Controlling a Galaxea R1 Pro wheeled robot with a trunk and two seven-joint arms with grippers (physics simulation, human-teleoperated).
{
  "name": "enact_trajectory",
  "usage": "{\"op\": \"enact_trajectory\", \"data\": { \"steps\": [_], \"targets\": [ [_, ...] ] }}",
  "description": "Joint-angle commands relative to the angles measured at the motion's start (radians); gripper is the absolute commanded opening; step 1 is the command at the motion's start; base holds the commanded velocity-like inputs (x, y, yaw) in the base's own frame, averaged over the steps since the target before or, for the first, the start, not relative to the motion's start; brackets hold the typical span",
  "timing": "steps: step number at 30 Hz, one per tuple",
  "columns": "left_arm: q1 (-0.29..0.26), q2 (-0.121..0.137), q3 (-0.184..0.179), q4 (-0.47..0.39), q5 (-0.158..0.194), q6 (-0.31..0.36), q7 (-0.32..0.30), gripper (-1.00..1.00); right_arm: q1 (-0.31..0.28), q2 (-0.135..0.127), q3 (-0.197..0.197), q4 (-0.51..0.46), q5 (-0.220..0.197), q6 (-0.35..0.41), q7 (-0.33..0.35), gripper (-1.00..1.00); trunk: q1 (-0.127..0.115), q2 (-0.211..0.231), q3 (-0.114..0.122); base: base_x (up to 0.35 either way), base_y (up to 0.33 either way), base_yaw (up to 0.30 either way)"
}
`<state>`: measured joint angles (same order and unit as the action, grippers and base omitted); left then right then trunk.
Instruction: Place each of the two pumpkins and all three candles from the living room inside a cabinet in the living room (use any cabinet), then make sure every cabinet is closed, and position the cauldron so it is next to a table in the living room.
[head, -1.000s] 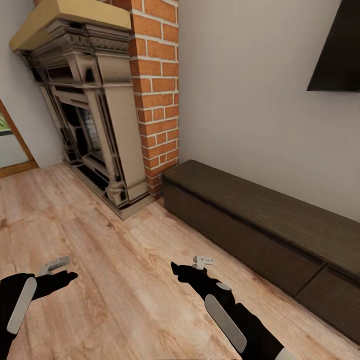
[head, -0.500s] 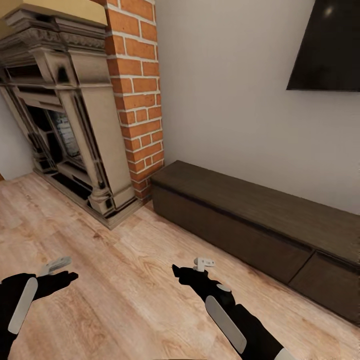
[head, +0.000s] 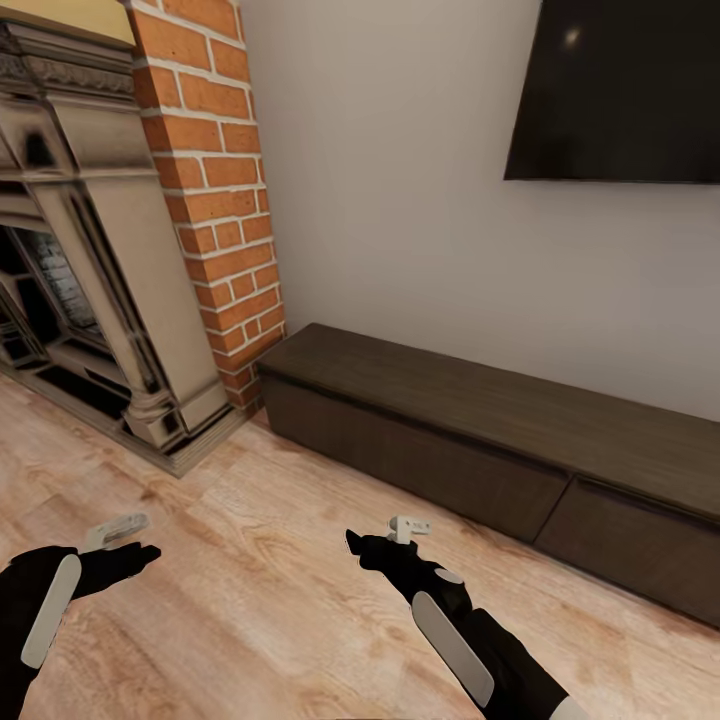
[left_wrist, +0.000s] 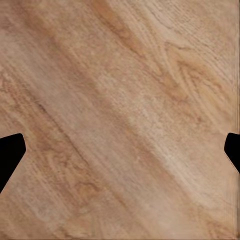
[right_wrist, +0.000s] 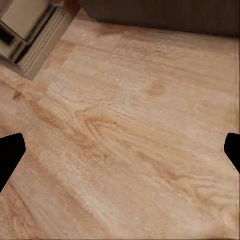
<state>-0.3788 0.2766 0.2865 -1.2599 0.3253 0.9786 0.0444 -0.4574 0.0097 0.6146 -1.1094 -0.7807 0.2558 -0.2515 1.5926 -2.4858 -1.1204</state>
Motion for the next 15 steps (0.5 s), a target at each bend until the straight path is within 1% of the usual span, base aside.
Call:
{"op": "enact_trajectory", "data": {
  "steps": [1,12,15],
  "targets": [
    [0.000,0.001,0.001,-0.001,0.008,0.005,0.005,1.00,-0.001,0.000,0.002,-0.001,-0.008,0.002,-0.008,1.00,0.000,0.000,0.000,0.000,0.000,-0.281],
    [0.000,0.001,0.000,-0.001,0.008,0.005,0.004,1.00,-0.001,0.000,0.002,0.000,-0.008,0.002,-0.009,1.00,0.000,0.000,0.004,-0.037,0.057,-0.281],
    [0.000,0.001,0.001,-0.001,0.008,0.005,0.005,1.00,-0.001,0.001,0.001,0.021,-0.009,0.001,-0.008,1.00,0.000,0.000,0.006,-0.056,0.140,-0.281]
  ]
}}
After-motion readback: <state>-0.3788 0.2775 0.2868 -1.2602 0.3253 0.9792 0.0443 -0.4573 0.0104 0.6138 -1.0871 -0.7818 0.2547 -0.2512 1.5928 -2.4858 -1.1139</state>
